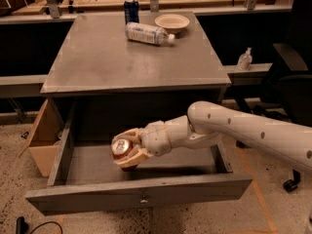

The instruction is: Place coke can into top drawer

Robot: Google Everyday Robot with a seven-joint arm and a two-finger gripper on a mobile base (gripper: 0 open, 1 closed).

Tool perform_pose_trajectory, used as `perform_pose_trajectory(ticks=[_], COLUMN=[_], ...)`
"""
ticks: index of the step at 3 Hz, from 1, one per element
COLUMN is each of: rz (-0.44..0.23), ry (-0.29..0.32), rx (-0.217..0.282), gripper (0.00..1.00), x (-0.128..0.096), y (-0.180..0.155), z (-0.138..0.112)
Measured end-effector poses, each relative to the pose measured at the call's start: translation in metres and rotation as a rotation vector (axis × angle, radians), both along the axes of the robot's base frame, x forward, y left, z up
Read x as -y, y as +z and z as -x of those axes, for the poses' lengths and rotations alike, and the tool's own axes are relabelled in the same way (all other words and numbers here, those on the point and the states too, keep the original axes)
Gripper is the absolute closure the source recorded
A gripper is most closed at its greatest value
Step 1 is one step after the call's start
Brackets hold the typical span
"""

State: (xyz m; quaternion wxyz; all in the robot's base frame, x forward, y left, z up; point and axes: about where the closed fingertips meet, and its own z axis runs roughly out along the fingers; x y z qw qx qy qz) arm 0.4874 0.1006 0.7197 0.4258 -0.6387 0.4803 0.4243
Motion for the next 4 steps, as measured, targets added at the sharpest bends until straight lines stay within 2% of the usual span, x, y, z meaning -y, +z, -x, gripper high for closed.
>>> perform_pose_trajectory(ticks=[2,3,4], rz=[-0.036,-0.036,-0.014], ry=[0.016,0.019,0.006], rx=[-0.014,-0.012,0.007], gripper=[0.6,0.36,0.13], x=[-0.023,-0.027,-0.022], y=[-0.034,-0.041,-0.035], z=[-0.015,-0.017,-0.019])
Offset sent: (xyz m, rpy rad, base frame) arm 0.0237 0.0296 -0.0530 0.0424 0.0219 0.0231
